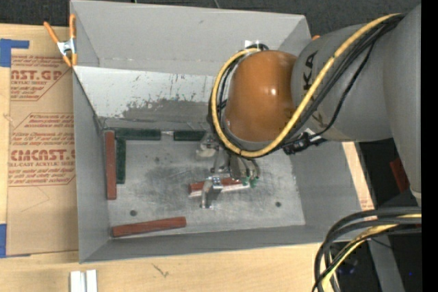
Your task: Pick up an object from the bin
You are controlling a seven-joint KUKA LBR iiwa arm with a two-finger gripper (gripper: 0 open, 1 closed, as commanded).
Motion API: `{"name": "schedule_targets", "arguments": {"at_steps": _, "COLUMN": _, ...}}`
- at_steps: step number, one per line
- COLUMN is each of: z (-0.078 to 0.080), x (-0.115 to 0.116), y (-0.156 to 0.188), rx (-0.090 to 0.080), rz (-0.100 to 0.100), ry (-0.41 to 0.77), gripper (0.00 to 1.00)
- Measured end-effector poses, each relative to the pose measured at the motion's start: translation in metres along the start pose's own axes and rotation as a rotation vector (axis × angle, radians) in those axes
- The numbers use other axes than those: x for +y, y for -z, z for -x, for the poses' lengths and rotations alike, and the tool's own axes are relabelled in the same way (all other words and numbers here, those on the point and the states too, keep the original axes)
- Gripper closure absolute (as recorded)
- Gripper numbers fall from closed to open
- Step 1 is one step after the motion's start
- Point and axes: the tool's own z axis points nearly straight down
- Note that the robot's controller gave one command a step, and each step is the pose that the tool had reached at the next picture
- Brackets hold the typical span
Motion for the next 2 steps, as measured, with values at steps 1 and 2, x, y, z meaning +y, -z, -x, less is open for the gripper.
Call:
{"name": "schedule_targets", "arguments": {"at_steps": 1, "z": 0.0185, "x": -0.0541, "y": -0.0032, "rx": 0.005, "rz": -0.001, "ry": 0.203, "gripper": 0.00}}
{"name": "schedule_targets", "arguments": {"at_steps": 2, "z": 0.0096, "x": -0.0479, "y": -0.0002, "rx": 0.004, "rz": -0.001, "ry": 0.032, "gripper": 0.00}}
